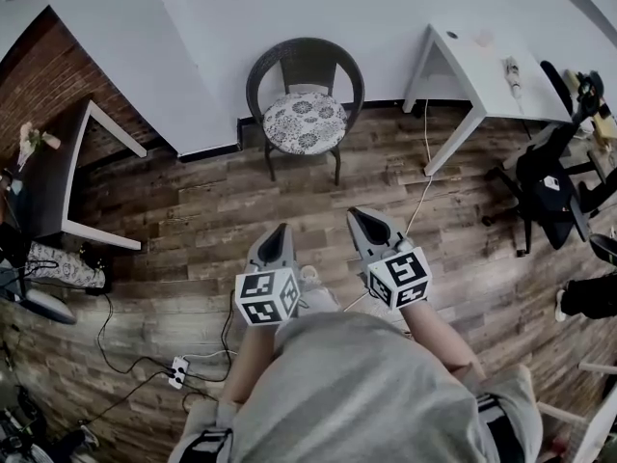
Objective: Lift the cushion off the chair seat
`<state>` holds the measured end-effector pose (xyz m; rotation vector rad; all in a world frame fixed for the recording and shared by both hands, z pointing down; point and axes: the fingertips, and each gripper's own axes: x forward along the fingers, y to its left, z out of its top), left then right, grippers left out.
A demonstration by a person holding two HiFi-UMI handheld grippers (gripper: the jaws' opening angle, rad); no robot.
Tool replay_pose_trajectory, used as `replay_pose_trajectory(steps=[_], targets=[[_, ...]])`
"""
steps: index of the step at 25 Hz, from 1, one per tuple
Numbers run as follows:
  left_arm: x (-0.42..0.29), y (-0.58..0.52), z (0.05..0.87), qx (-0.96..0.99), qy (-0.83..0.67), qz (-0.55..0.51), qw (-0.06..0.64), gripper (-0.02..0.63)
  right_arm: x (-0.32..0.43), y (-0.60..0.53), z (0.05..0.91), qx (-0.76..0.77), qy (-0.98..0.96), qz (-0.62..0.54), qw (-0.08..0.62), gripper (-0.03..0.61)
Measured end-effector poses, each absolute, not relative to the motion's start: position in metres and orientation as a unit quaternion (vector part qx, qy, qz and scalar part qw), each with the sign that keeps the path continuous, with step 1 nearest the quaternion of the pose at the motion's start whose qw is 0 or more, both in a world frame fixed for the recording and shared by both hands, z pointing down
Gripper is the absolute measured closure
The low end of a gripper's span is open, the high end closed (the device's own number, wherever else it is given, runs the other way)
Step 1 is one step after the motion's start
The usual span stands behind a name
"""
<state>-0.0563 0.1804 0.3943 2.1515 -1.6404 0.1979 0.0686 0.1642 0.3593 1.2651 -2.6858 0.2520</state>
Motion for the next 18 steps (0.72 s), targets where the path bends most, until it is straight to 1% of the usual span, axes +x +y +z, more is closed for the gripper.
replay_pose_trajectory(steps=[18], targets=[[-0.12,0.022,0.397,0.785,-0.578,0.077,0.209,0.604,0.005,0.01,0.357,0.437,-0.892,0.079,0.081,0.575]])
